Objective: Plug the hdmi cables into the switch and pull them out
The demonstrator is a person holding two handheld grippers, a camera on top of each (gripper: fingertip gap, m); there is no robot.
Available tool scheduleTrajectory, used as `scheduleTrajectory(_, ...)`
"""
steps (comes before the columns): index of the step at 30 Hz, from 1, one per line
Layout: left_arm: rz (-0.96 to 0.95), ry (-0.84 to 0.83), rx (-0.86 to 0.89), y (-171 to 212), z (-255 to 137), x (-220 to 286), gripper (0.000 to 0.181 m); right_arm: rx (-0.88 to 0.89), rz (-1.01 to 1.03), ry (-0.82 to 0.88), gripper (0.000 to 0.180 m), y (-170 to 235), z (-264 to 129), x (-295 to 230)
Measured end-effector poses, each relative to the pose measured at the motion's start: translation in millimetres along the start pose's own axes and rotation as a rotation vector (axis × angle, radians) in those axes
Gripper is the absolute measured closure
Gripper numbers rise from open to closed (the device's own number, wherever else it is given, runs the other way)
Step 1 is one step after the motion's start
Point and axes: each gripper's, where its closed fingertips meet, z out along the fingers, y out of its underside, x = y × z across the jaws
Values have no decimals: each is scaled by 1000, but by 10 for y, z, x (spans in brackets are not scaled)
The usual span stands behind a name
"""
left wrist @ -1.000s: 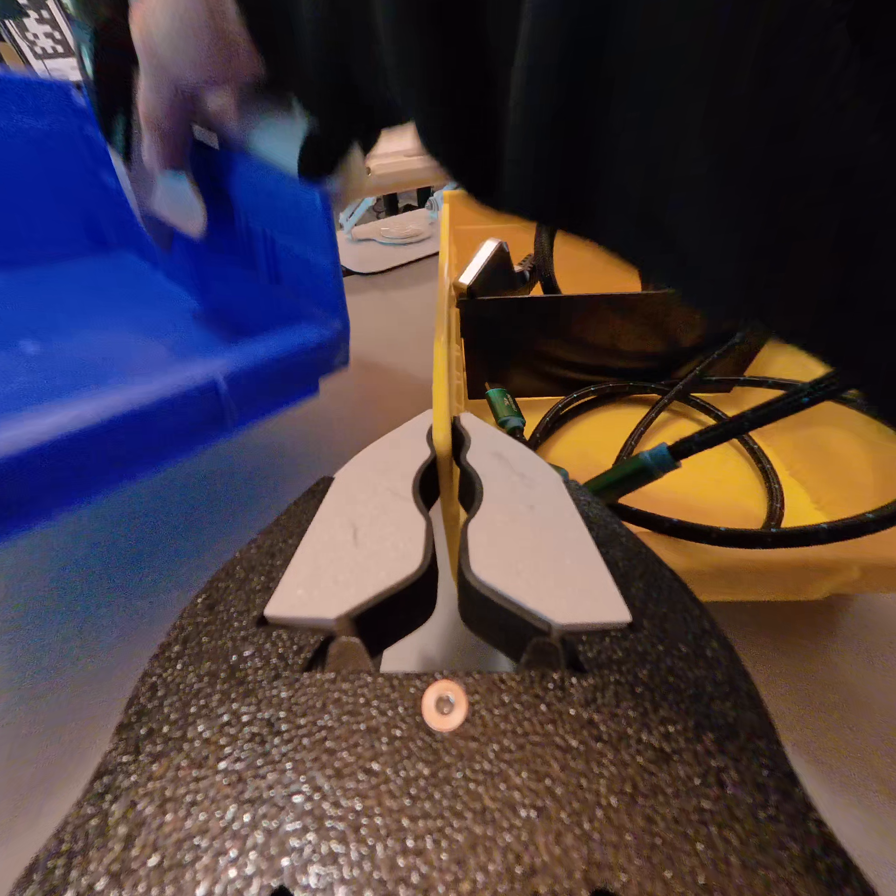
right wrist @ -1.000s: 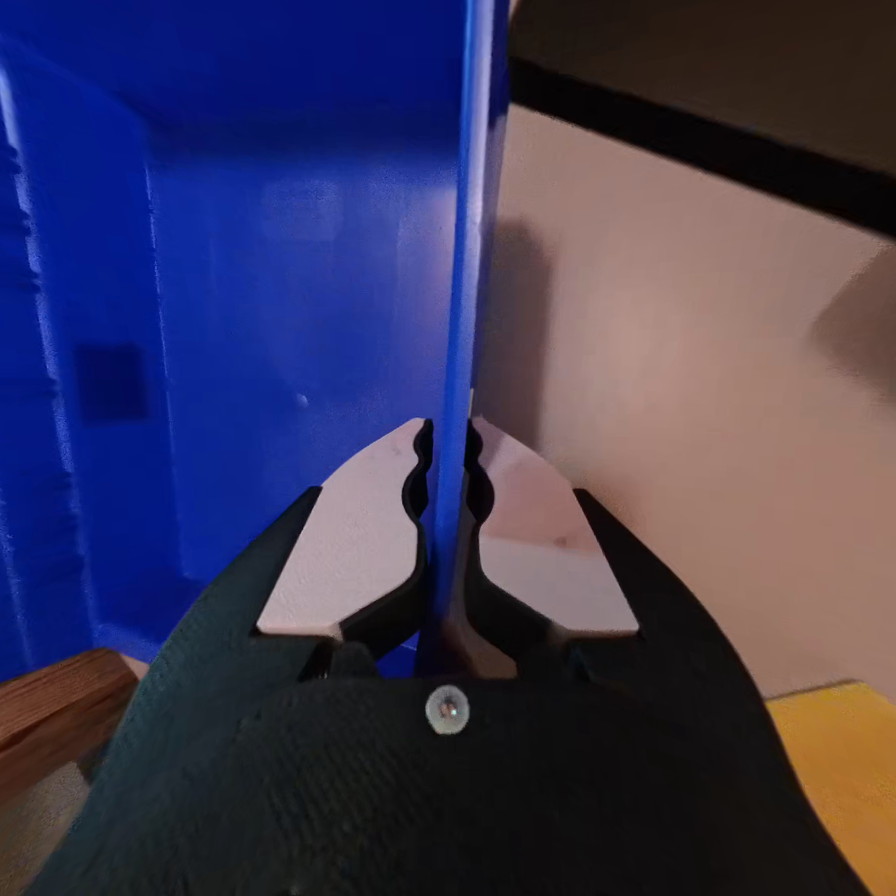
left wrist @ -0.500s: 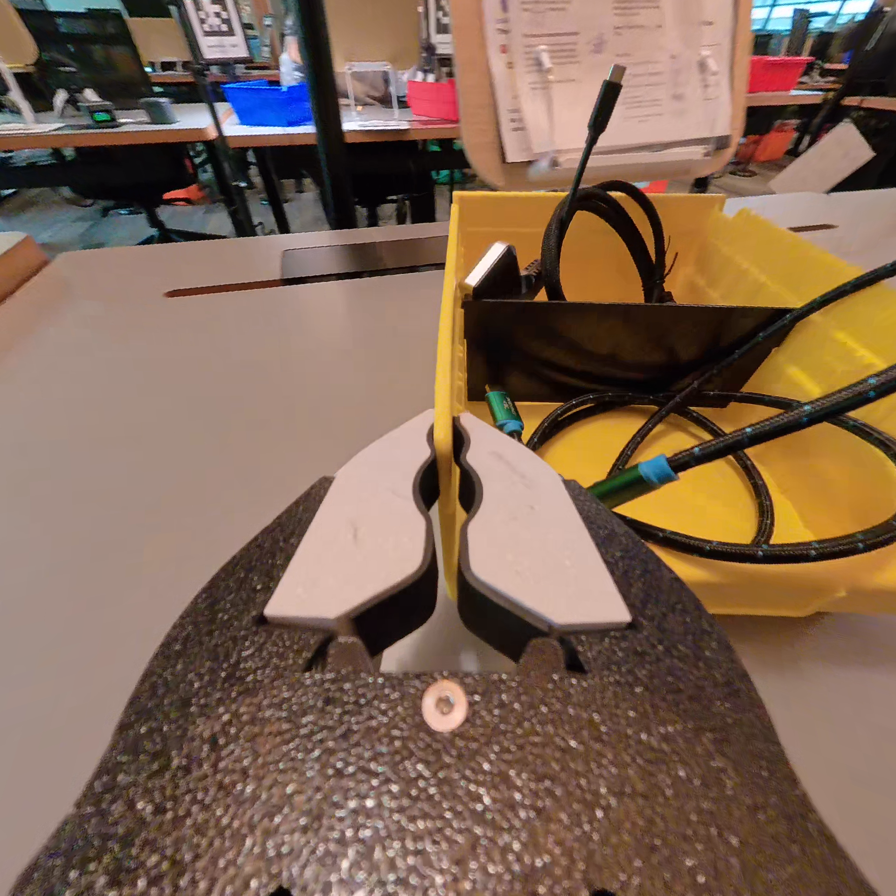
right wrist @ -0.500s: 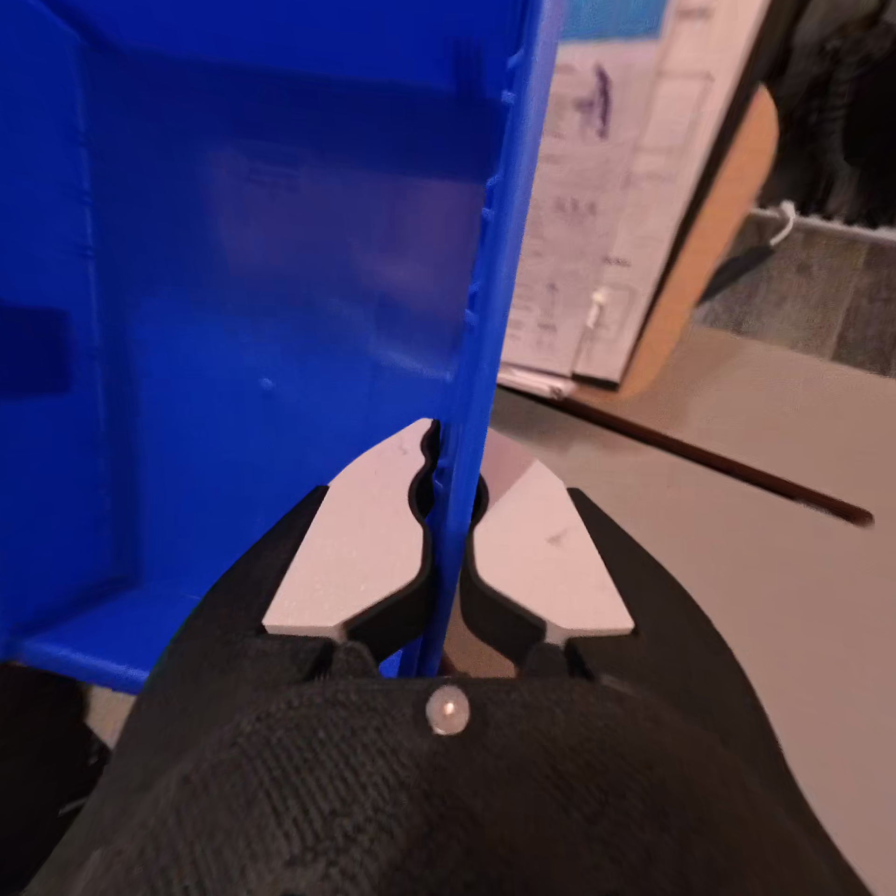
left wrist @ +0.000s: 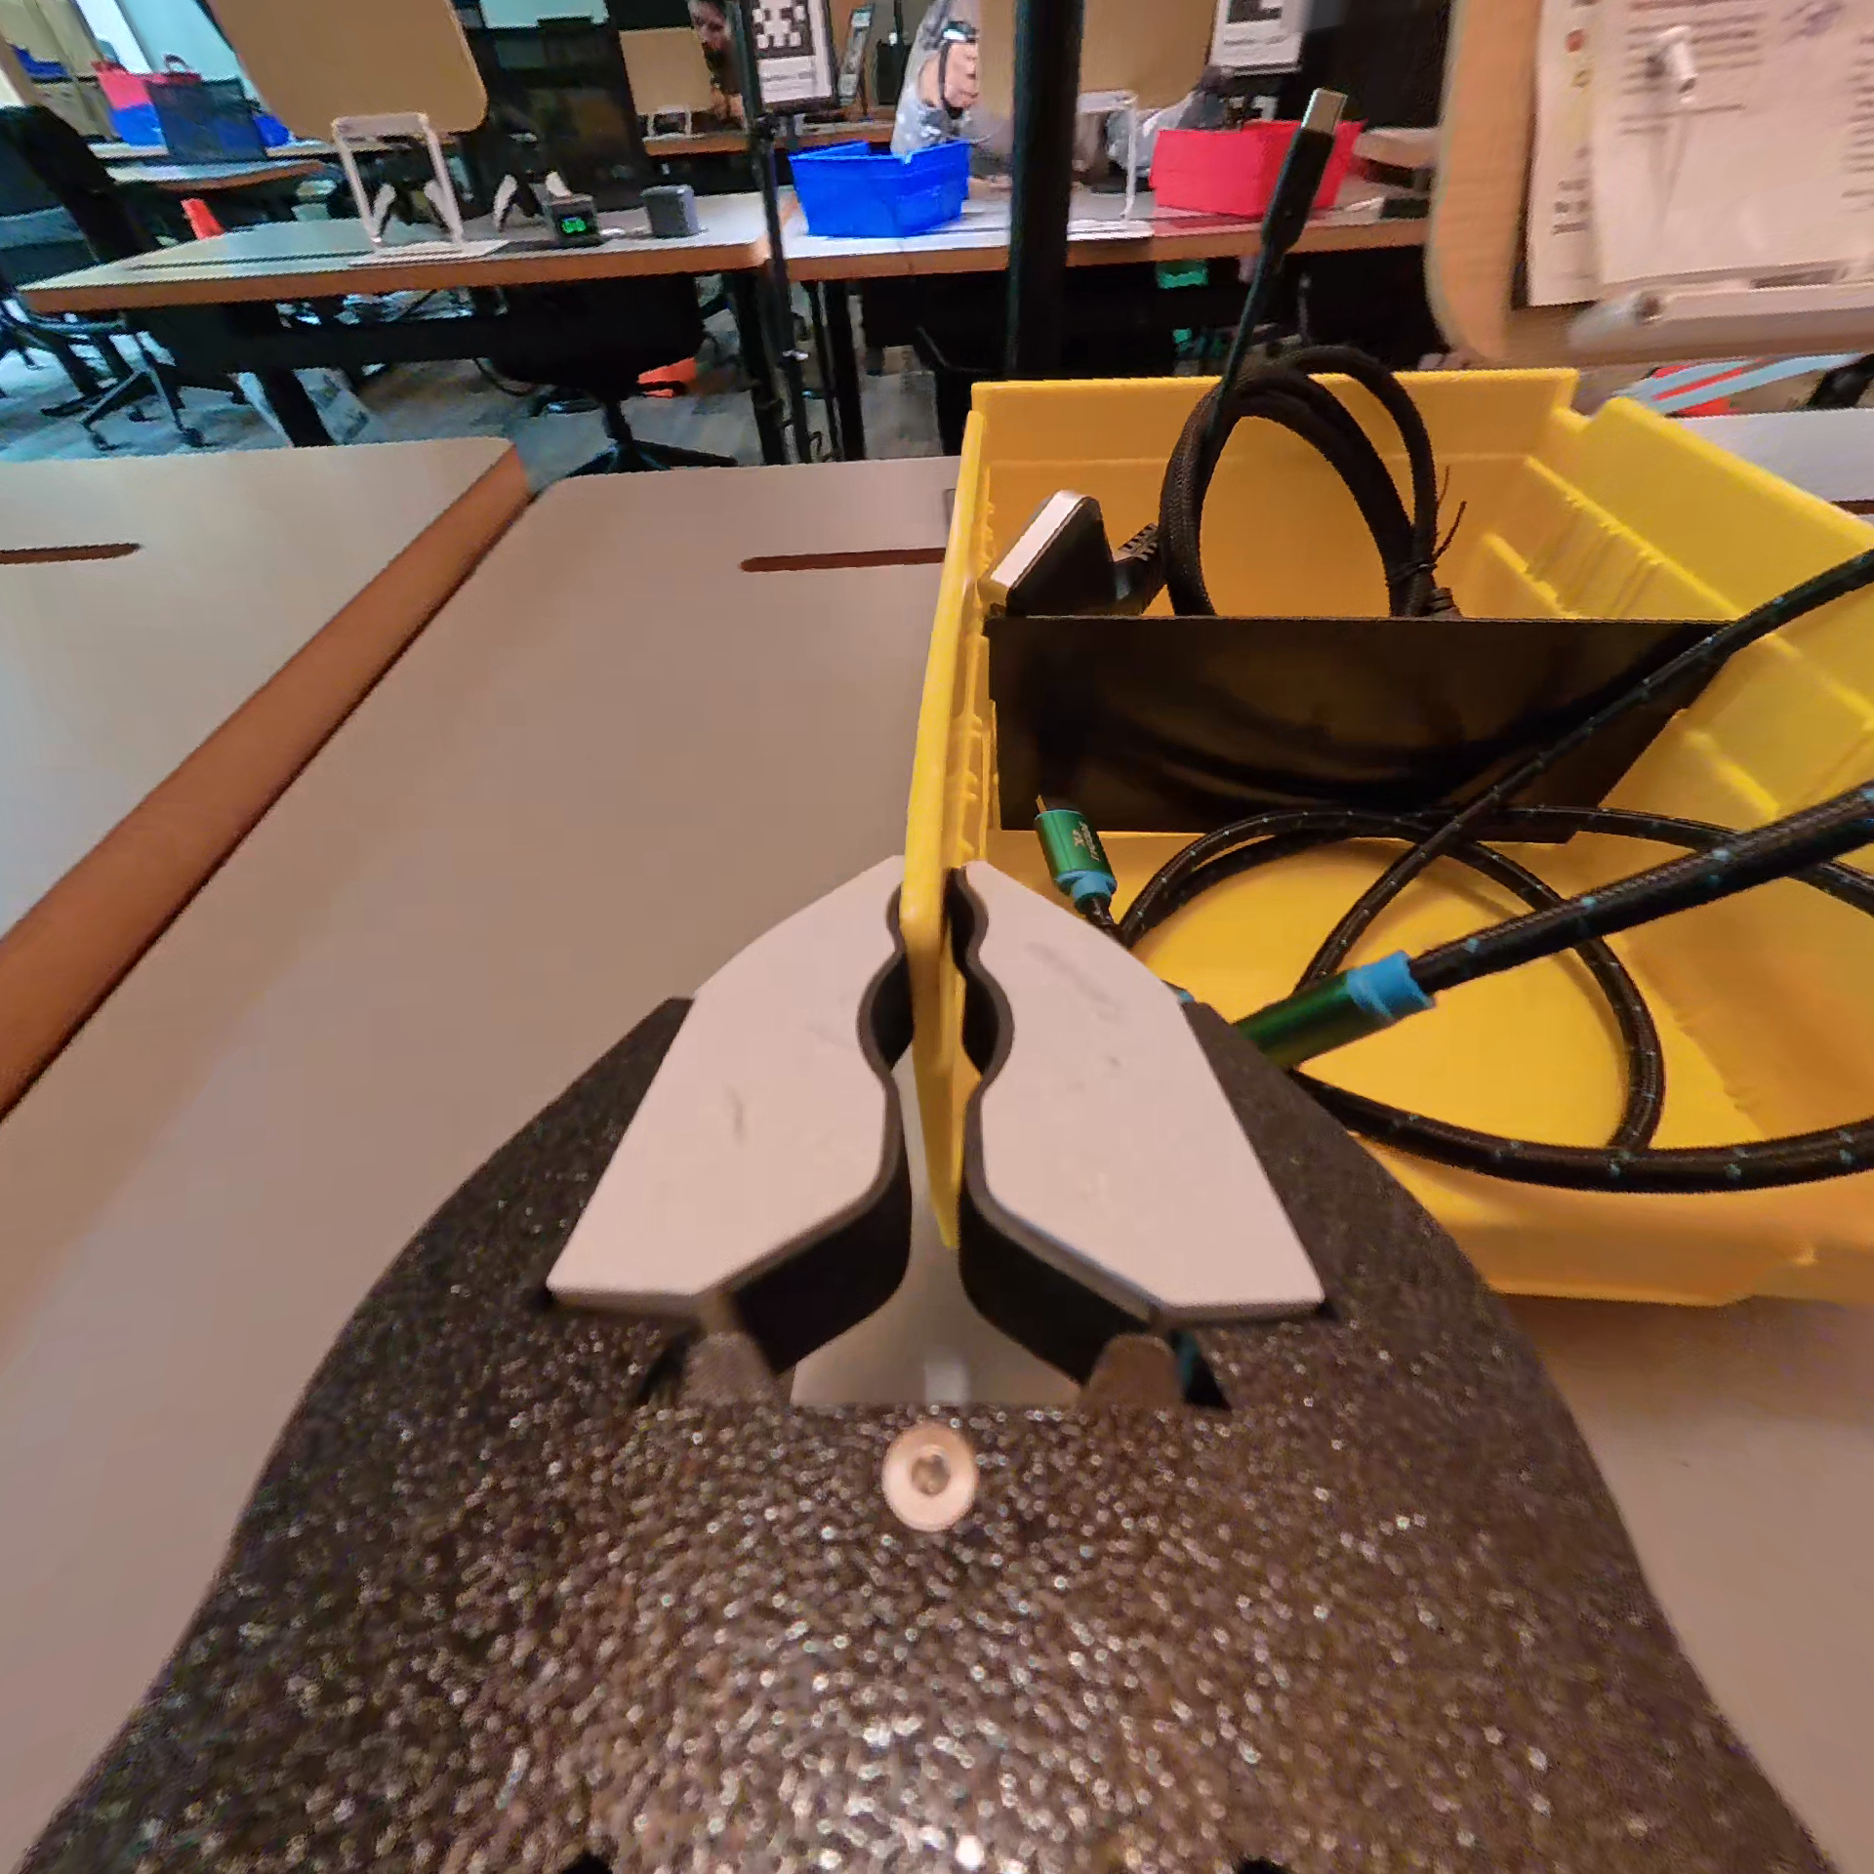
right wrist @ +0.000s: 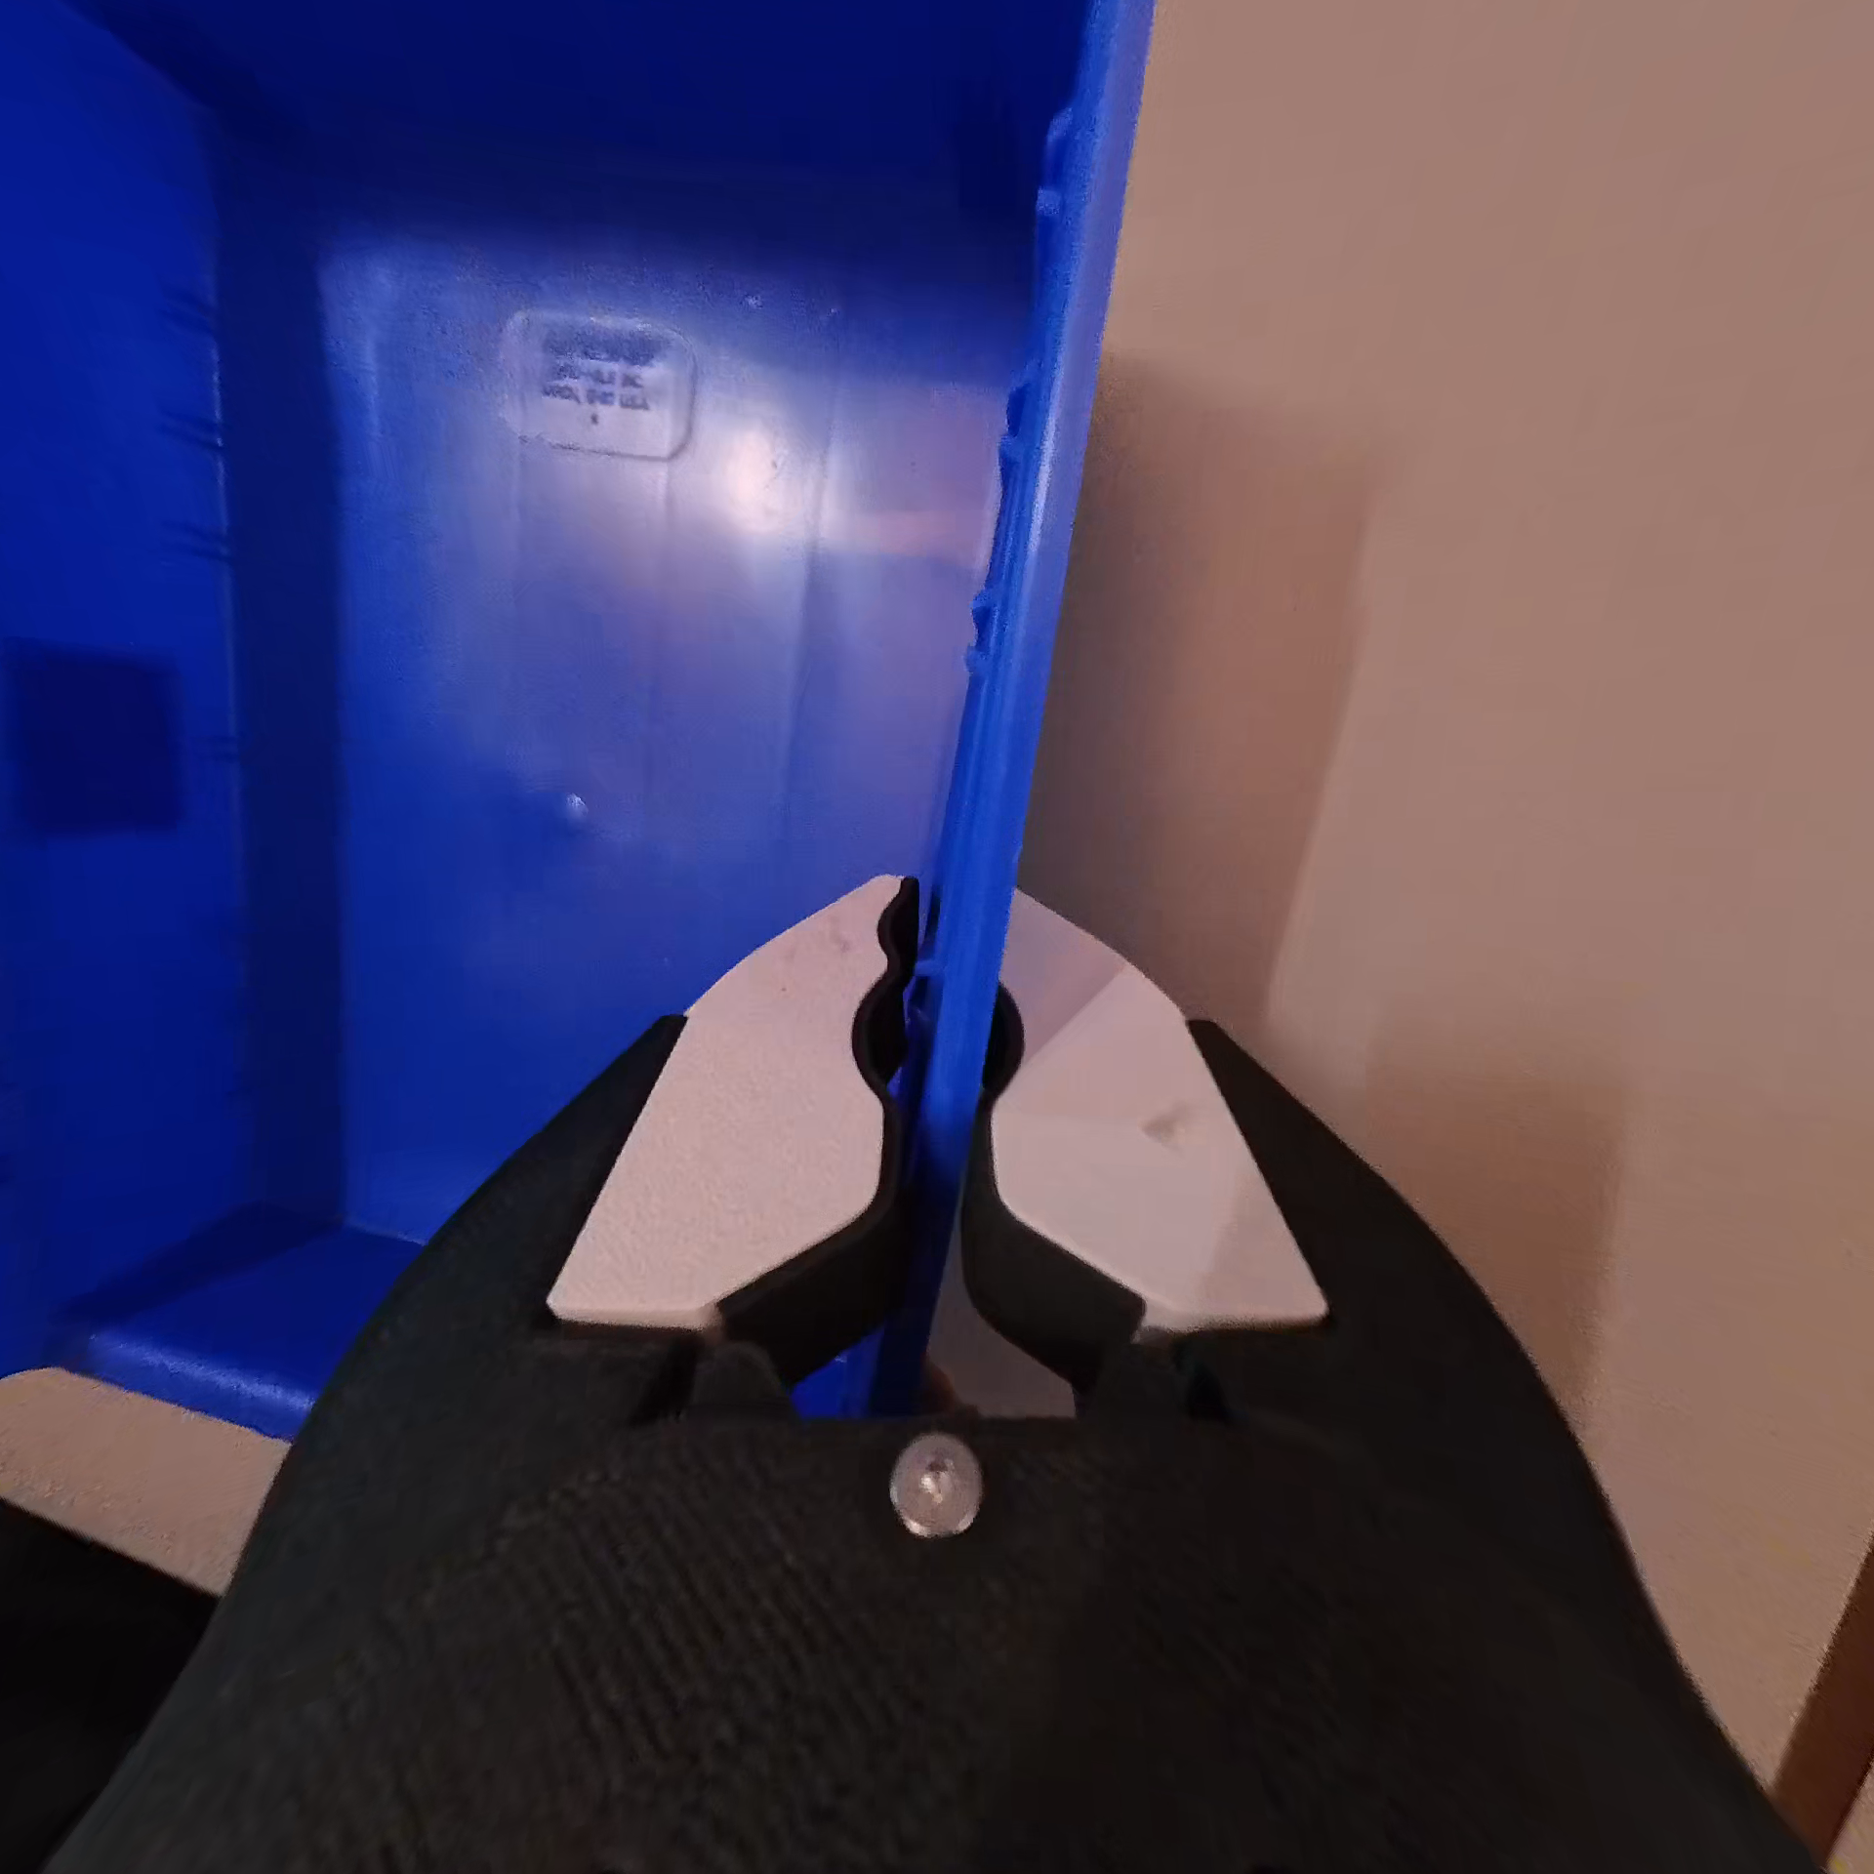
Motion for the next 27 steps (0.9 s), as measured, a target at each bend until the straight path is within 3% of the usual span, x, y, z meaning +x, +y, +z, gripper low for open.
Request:
scheduleTrajectory(6, -40, -47, -15, -24, 156, -333, 175, -65, -51, 18, 169, 32, 205, 226)
scheduleTrajectory(13, 16, -44, -53, -31, 200, -383, 174, -30, -149, 59, 164, -137, 251, 240)
scheduleTrajectory(18, 283, -33, -115, -373, 62, -395, 151, 226, -243, 257, 106, -354, -287, 229)
scheduleTrajectory(22, 541, 228, -193, -743, 128, 1, 141, 400, -393, 381, 94, -171, -765, -210)
scheduleTrajectory(24, 670, 370, -234, -864, 270, 236, 141, 434, -516, 262, 93, 24, -739, -743)
scheduleTrajectory(27, 860, 577, -327, -899, 522, 562, 140, 553, -631, -64, 98, 269, -638, -1742)
